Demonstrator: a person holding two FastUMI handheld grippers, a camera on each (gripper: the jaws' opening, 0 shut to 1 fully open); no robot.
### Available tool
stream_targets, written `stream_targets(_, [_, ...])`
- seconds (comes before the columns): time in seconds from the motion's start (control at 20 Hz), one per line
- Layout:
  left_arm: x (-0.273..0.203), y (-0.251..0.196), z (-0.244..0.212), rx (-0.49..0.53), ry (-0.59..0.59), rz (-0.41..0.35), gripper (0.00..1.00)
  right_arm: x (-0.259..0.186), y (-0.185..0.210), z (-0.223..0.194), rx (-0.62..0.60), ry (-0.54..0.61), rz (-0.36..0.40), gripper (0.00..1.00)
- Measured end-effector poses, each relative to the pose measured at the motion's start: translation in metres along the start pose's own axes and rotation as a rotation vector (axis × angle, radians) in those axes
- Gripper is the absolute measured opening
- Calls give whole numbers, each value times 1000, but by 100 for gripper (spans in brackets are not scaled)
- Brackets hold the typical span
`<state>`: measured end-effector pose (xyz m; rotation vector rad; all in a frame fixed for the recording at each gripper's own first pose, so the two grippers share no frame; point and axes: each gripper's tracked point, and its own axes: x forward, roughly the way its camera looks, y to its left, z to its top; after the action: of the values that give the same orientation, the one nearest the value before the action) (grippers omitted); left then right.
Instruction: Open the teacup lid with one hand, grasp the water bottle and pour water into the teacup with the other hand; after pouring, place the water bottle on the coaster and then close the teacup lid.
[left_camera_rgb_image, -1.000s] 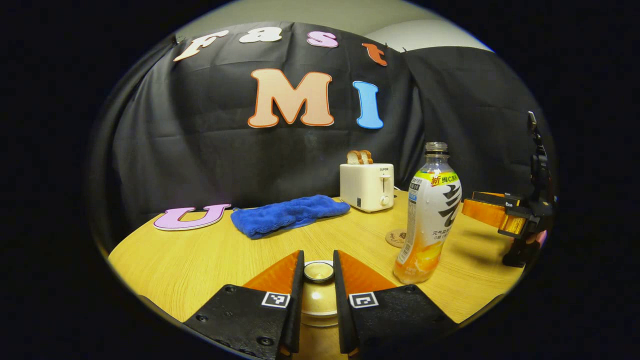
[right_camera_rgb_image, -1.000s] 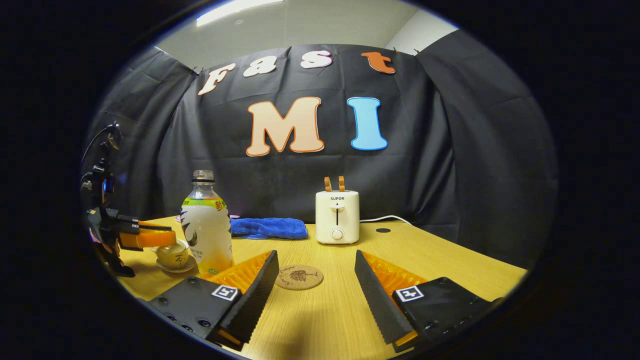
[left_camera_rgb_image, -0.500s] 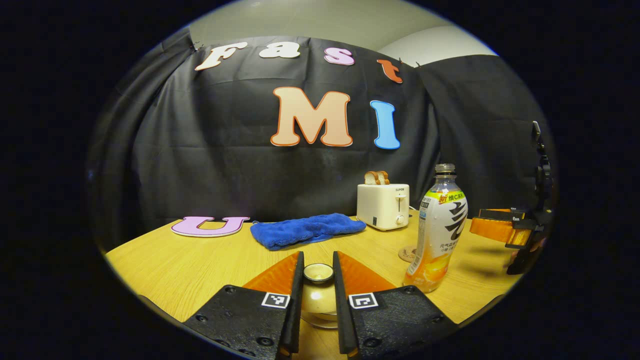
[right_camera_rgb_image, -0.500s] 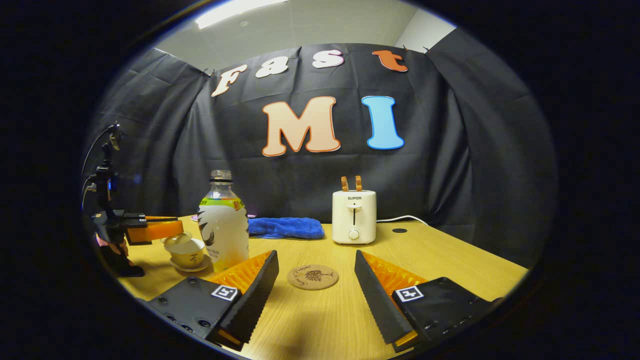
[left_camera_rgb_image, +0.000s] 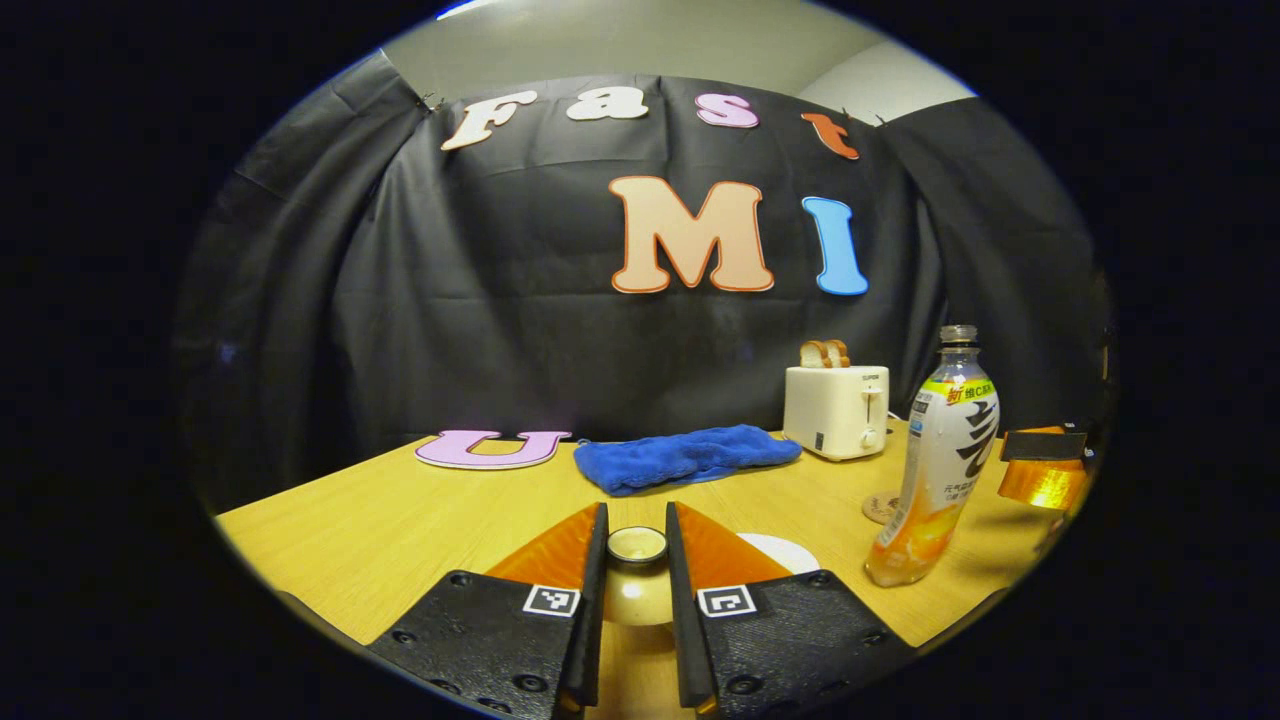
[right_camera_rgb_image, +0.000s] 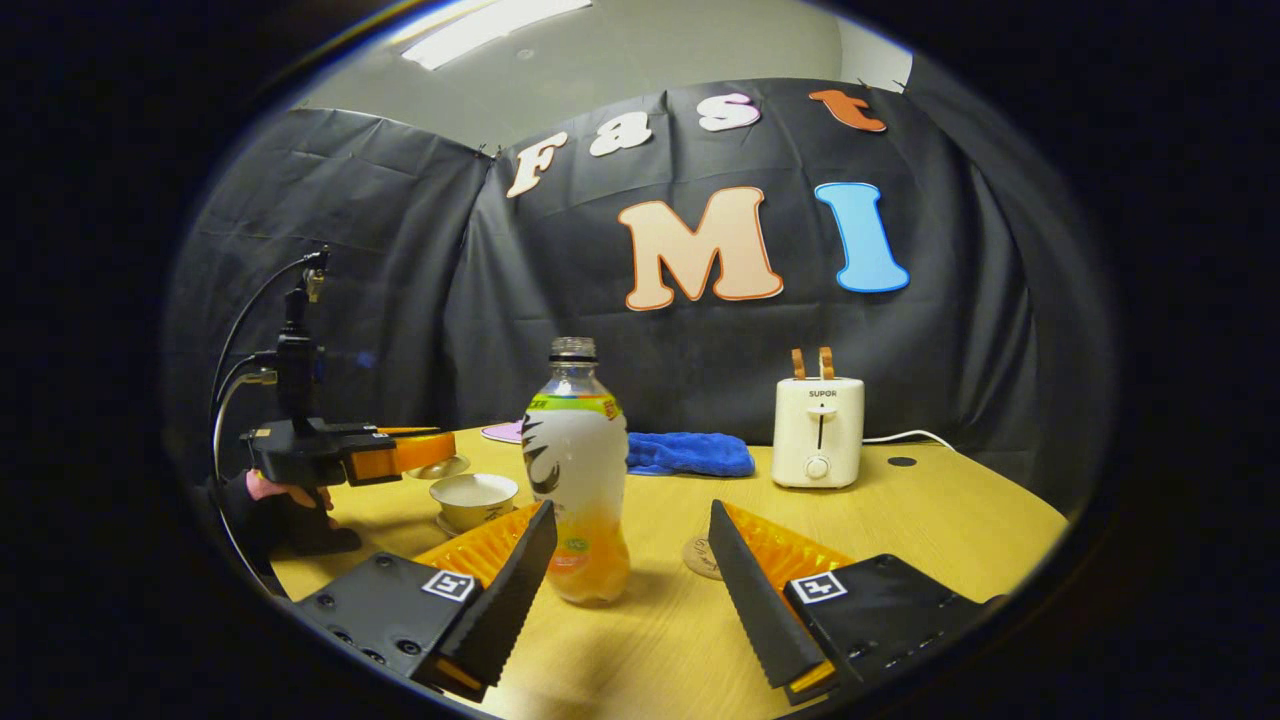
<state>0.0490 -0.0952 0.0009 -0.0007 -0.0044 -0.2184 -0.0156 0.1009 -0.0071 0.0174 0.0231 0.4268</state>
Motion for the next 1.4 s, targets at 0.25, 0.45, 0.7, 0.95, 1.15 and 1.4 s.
stream_targets(0.25, [-8,28,0,3,-2,89,28,13,23,-2,2,12,21,93])
stream_targets(0.45, [-16,41,0,1,-4,106,28,26,34,-7,0,44,6,97])
stream_targets(0.7, [-20,52,-1,0,-2,121,27,41,29,-17,-1,103,-65,93])
stream_targets(0.95, [-21,53,-2,-1,0,128,27,51,29,-19,-9,114,-108,97])
stream_targets(1.15, [-21,52,-3,-3,2,126,27,60,33,-22,-15,123,-121,94])
stream_targets(1.4, [-21,52,-1,-1,-2,121,27,63,31,-24,-25,134,-160,76])
